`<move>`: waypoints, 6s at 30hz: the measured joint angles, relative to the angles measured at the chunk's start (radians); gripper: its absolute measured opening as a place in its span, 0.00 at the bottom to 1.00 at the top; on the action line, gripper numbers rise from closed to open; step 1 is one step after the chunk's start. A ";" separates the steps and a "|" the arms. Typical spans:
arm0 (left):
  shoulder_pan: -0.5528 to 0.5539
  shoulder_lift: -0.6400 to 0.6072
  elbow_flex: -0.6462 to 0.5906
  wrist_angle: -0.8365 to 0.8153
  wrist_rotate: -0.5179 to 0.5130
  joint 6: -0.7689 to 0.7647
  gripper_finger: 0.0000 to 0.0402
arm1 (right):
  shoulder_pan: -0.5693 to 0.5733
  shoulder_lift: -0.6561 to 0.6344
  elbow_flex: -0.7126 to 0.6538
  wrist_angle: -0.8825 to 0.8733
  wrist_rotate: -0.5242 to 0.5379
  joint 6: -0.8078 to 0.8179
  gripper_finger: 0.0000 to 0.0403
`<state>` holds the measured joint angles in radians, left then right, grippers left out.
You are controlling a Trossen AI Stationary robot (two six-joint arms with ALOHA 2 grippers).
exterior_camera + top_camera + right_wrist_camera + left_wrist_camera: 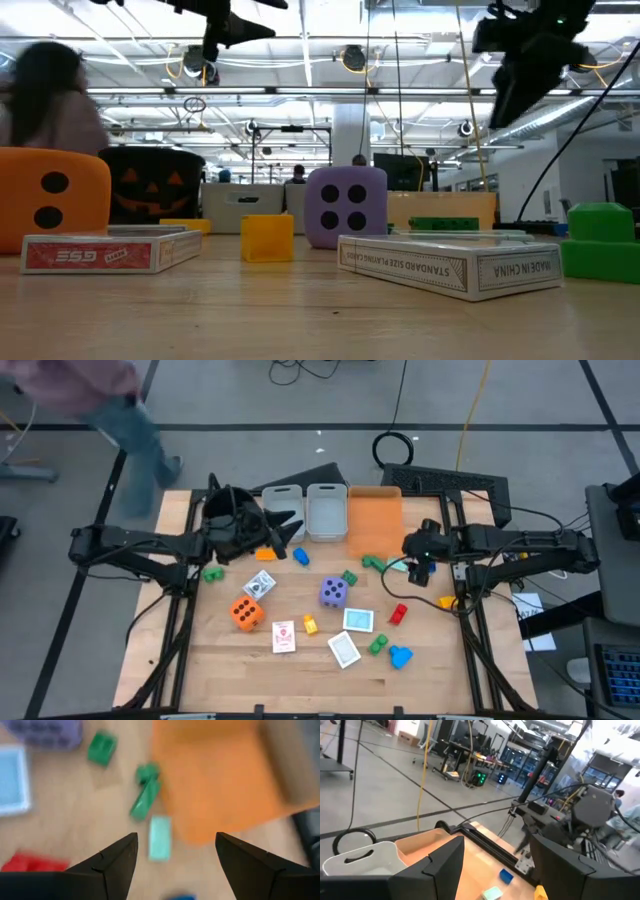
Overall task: Pick & Place Toys
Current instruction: Put the top right blue game piece into the orange bin
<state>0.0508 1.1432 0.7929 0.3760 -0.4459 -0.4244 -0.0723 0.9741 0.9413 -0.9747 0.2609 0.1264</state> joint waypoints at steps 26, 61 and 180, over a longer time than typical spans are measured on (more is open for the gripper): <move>0.267 0.003 0.000 -0.005 0.481 -0.012 0.60 | -0.182 0.093 0.000 -0.112 -0.122 0.771 0.55; 0.375 0.003 0.000 -0.006 0.666 0.001 0.60 | -0.325 0.141 -0.237 -0.110 -0.080 1.008 0.55; 0.229 0.539 0.579 -0.330 1.049 -0.041 0.60 | -0.127 0.115 -0.133 1.077 -0.581 0.278 0.20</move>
<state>0.2794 1.6818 1.3716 0.0458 0.6036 -0.4659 -0.1991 1.0893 0.8085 0.1020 -0.3202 0.4042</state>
